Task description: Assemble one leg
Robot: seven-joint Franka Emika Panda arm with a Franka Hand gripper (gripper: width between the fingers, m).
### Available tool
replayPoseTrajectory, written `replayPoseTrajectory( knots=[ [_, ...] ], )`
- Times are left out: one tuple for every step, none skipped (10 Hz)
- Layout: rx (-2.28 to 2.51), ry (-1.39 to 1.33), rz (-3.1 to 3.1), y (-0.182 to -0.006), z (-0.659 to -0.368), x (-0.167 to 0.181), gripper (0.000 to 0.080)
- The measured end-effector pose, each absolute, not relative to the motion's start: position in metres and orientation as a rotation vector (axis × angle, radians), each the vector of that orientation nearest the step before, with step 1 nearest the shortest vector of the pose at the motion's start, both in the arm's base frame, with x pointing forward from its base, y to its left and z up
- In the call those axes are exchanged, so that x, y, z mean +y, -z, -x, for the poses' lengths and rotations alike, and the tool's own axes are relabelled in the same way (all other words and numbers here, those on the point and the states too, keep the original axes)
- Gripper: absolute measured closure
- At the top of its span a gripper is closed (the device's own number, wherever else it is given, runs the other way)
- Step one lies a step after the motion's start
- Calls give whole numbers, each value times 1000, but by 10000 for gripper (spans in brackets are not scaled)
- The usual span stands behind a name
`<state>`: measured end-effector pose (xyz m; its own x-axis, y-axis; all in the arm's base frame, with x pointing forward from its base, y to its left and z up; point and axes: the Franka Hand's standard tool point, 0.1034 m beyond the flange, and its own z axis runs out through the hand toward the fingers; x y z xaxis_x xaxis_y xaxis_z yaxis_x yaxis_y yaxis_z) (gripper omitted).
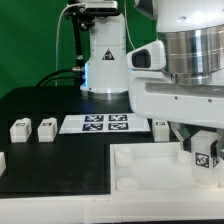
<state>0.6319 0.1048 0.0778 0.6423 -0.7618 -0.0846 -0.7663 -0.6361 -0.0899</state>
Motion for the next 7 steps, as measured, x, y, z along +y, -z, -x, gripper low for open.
replayPoseTrajectory(
  knots=[
    [1414,-45,2675,-77,-630,105,506],
    [1505,-35,2622,-77,-629,105,506],
    [1629,-36,2547,-77,-628,104,506],
    [1712,-42,2494,-77,-628,104,506],
    [1848,-60,2394,-77,-627,105,506],
    [1808,-56,2424,-78,-627,105,506],
    [1776,-53,2447,-77,-627,105,506]
  ],
)
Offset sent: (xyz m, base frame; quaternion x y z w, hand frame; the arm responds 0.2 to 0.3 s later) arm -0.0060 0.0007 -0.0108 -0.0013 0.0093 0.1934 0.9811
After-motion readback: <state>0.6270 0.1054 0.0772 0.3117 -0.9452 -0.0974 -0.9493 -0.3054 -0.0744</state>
